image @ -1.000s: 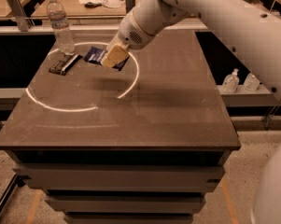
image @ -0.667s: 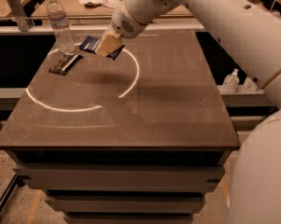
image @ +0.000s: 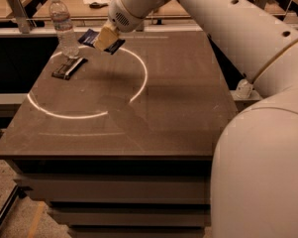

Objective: Move rxbar blueberry near water bottle

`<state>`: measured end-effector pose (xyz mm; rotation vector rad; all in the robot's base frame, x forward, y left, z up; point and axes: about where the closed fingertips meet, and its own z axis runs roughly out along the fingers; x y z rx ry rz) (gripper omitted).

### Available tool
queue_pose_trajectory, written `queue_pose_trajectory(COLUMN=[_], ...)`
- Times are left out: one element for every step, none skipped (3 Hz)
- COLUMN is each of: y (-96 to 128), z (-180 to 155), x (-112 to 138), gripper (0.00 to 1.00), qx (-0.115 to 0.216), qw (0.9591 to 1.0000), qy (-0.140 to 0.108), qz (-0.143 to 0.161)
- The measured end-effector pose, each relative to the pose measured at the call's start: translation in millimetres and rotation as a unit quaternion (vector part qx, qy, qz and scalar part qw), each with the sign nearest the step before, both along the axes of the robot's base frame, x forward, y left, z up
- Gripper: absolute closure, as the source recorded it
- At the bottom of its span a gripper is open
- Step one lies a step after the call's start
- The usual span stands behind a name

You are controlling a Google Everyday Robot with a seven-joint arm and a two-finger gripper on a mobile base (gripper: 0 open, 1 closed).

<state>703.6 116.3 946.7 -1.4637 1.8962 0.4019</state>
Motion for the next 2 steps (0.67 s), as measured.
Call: queue_pose_trajectory(y=[5.9,9.9], z=[-3.1,-5.3], x=[5.1,27.7], gripper=[1.00,1.00], qx=[0.018,0.045], qw=[0.9998,0.9989], qy=[0.002,-0.012], qz=[0.006,-0.008])
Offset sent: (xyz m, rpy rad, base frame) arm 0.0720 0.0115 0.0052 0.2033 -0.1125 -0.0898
